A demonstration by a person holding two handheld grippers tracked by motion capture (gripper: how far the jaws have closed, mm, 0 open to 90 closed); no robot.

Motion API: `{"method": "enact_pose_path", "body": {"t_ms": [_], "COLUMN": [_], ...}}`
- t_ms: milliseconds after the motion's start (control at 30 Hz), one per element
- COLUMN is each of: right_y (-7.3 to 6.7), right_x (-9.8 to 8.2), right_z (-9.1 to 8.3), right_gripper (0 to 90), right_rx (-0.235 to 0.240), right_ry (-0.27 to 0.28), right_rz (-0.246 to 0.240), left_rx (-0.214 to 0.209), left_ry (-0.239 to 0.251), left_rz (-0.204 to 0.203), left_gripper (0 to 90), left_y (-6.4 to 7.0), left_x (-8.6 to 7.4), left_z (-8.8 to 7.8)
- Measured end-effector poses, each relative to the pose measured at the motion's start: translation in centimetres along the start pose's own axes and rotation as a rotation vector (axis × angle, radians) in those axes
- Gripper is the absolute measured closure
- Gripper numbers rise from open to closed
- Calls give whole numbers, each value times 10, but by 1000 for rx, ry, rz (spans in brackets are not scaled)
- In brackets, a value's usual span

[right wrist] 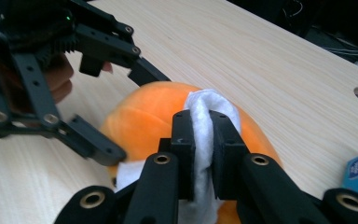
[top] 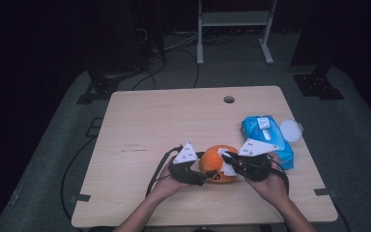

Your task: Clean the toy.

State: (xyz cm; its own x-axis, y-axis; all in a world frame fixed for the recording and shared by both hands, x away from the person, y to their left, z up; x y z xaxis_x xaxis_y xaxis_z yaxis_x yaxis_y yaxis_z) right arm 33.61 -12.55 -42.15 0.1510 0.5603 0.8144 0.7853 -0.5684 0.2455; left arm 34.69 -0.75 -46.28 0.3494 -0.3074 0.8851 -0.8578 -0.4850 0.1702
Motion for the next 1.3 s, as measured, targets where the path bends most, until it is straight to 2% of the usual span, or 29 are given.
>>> {"method": "enact_pose_path", "body": {"t_ms": [67,133,167,200,233,267,333,433,500,567,600,667,733,767,833,867,933,1033,1167,1233,1300], "right_y": [-12,-26,-35,-39,-41,-40,-31,-9,7,17,19,18,12,6,-9,-16,-22,-13,4,10,14], "right_x": [8,15,17,18,18,18,16,9,0,-9,-12,-13,-10,-7,-1,2,5,3,-11,-17,-24], "right_z": [-1,2,5,7,9,9,7,0,-4,-7,-7,-7,-6,-4,0,2,5,4,-1,-4,-6], "right_gripper": [805,805,805,805,806,805,806,806,806,805,805,806,806,805,806,806,805,805,805,805,805], "right_rx": [16,53,77,78,71,66,61,9,-19,-8,-3,1,13,35,85,96,73,67,39,34,41], "right_ry": [13,23,18,10,4,2,9,4,-10,-17,-16,-15,-10,-6,5,0,-13,-8,-20,-30,-33], "right_rz": [-30,-57,-72,-85,-104,-102,-75,-35,11,67,82,84,70,67,51,30,-19,5,58,82,98], "left_rx": [13,25,31,40,47,46,37,36,32,23,0,-82,-121,-118,-78,-66,-57,-46,-46,-59,-92], "left_ry": [-7,-9,-13,-19,-23,-24,-17,-23,-25,-28,-30,-37,-22,-18,-38,-38,-35,-33,-44,-47,-54], "left_rz": [61,118,139,165,177,178,167,149,133,111,84,-24,-128,-141,-106,-88,-103,-123,-118,-111,-131], "left_gripper": [307,309,310,310,311,313,316,315,313,297,275,165,115,112,138,185,244,281,286,276,214], "left_y": [6,12,14,16,16,14,13,8,5,3,3,4,3,1,-2,-3,-7,-10,-12,-11,-10], "left_x": [2,2,2,1,0,-1,-2,-6,-7,-8,-8,-5,0,1,-2,-5,-6,-7,-10,-12,-12], "left_z": [0,1,2,2,2,1,2,2,2,2,2,2,1,0,1,0,-2,-3,-4,-5,-6]}}
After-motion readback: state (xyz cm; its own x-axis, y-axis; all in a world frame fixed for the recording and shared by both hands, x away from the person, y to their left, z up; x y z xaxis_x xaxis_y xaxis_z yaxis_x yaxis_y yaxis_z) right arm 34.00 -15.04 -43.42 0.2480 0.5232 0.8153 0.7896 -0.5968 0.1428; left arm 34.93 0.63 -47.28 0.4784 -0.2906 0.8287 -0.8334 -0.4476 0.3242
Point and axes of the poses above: each handheld gripper's, and its own axes: z roughly forward along the jaws, x roughly out of its top, y roughly to its right, the point moved 8 cm from there along z, roughly forward along the jaws, and after that the axes turned 11 degrees about -z, right-handed, at the moved point
